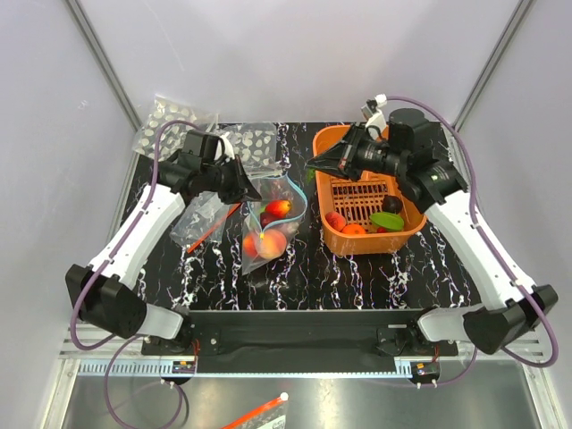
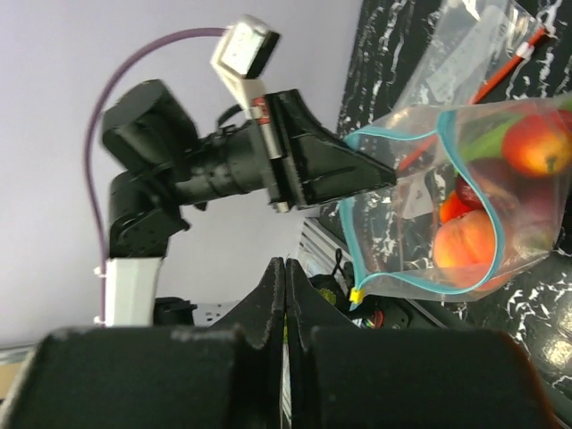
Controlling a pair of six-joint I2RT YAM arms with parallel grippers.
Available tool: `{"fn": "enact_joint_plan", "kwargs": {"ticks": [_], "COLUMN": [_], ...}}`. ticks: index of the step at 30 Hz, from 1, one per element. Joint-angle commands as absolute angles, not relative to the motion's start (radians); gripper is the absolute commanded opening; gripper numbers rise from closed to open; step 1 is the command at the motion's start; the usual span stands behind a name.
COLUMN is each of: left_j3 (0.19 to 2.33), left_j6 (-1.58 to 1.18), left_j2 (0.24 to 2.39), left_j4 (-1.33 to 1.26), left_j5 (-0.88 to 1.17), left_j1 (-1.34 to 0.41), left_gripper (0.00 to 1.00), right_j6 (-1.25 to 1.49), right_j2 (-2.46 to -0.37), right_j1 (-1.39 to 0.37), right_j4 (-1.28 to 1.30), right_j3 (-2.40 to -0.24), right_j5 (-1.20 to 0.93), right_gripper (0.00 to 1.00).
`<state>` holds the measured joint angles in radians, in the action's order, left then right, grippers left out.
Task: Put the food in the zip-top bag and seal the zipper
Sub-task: Place the fake vegetable in the zipper food storage bag.
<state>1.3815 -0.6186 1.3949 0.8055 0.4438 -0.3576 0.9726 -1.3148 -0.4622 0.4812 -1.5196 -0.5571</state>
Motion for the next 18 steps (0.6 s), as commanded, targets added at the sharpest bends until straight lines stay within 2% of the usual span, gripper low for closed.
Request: {"fn": "enact_joint_plan", "kwargs": {"ticks": [1, 15, 18], "left_j3": [1.451, 1.473, 1.488], "left_j6": [-0.653, -0.655, -0.652], "left_j2": [1.404, 1.439, 1.447], "left_j4": [0.735, 0.727, 0.735], "left_j5": [0.488, 0.499, 0.499], "left_j1": [-0.367, -0.402, -0.403], "left_gripper": [0.00, 0.00, 0.00], "right_j6": [0.917, 0.788, 0.779], "right_j2": [-1.362, -1.520, -1.534], "right_j1": [-0.503, -0.583, -0.594], "right_j4": [0.480, 0.646, 0.670], "right_j3": [-1.529, -1.603, -1.611], "right_j5": [-0.516, -0.364, -0.341], "right_gripper": [0.00, 0.00, 0.07]}}
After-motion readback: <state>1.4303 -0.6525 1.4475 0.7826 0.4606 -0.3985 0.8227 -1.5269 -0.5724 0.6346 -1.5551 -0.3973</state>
